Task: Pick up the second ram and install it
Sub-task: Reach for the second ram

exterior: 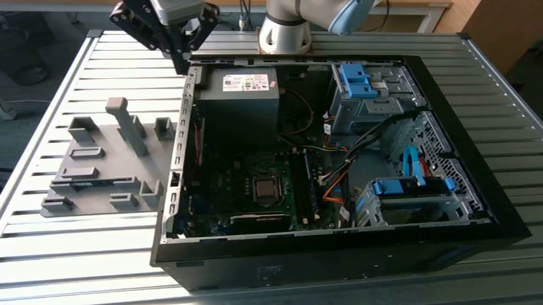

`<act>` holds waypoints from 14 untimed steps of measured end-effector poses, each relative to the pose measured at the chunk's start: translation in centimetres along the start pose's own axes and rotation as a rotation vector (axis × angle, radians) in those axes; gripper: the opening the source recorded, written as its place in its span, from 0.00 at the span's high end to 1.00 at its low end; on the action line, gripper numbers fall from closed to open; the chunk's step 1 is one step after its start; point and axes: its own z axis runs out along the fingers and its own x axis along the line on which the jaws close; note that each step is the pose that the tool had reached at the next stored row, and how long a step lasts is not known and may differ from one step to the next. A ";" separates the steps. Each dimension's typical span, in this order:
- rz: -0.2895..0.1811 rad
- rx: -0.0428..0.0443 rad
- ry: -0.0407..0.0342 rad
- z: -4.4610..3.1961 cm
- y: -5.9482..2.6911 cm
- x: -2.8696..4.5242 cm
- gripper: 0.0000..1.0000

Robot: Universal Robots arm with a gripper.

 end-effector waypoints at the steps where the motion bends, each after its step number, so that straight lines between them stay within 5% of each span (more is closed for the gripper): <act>1: 0.000 0.0000 0.0000 0.00 0.00 0.03 0.89; 14: 0.000 0.0000 0.0000 0.04 -0.04 0.47 0.89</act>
